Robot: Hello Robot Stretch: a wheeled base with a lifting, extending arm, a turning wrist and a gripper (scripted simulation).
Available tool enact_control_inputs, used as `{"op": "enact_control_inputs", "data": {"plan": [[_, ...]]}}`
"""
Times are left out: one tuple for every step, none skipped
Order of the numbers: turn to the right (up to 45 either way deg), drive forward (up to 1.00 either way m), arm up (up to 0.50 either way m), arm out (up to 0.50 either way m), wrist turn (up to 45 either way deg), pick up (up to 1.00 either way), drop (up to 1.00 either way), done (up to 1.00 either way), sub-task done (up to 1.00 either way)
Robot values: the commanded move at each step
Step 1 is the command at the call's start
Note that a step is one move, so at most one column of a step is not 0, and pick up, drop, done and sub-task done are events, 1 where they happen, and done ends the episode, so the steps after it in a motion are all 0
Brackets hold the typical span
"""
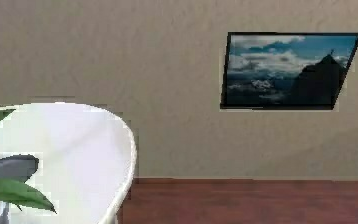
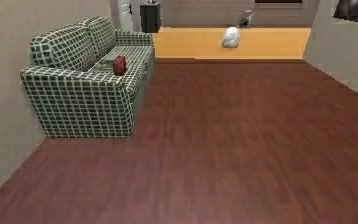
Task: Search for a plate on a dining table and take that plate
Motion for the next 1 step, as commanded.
{"op": "enact_control_inputs", "data": {"plan": [[0.0, 1.0, 0.0, 0.0, 0.0, 0.0, 0.0, 0.0, 0.0]]}}
